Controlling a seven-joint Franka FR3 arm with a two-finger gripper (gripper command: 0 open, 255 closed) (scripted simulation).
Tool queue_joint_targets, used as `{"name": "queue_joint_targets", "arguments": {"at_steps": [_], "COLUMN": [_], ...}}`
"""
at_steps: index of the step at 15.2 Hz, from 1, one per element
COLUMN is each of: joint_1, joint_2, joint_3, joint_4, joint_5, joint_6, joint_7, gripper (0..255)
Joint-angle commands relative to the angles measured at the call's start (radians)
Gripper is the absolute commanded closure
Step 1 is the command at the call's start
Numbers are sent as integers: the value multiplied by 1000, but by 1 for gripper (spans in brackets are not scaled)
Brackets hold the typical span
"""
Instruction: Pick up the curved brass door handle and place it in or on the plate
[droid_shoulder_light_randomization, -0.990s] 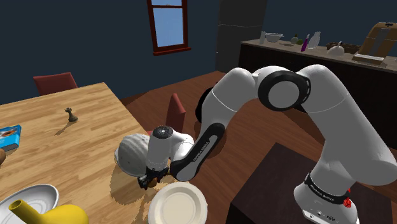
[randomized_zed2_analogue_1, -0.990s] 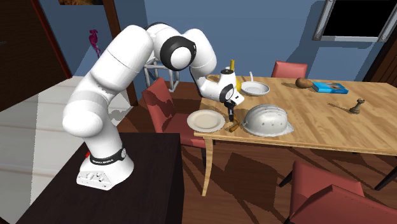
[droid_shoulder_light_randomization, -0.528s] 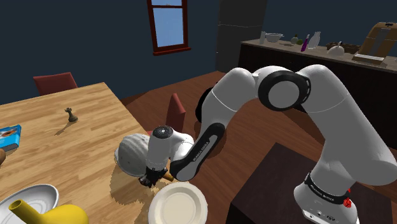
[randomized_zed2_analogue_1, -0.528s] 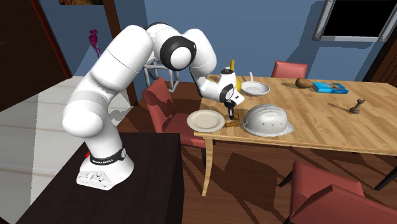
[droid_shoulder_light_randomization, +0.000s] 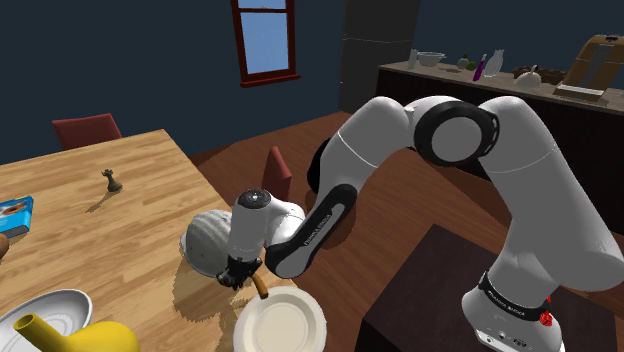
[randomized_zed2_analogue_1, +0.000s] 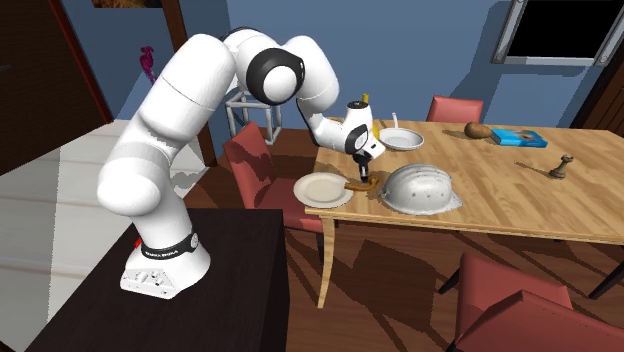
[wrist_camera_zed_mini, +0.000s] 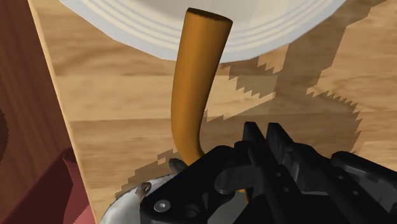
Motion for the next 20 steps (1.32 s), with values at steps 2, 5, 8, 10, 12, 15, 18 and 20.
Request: {"name": "queue_joint_targets", "arguments": {"at_steps": [2,5,8,10,12,15,18,20], "joint_1": [-12,-16,-121,-202,-229,-217,-204,-202], "joint_2": [-33,-41,-32,-14,8,40,73,79], "joint_3": [15,20,97,148,160,149,138,136], "joint_4": [-12,-11,13,53,82,92,106,108], "joint_5": [10,15,89,151,174,164,155,154], "joint_6": [-23,-32,-142,-262,-315,-294,-274,-270], "joint_7": [-8,-13,-122,-211,-246,-240,-235,-234], "gripper": [255,255,0,0,0,0,0,0]}}
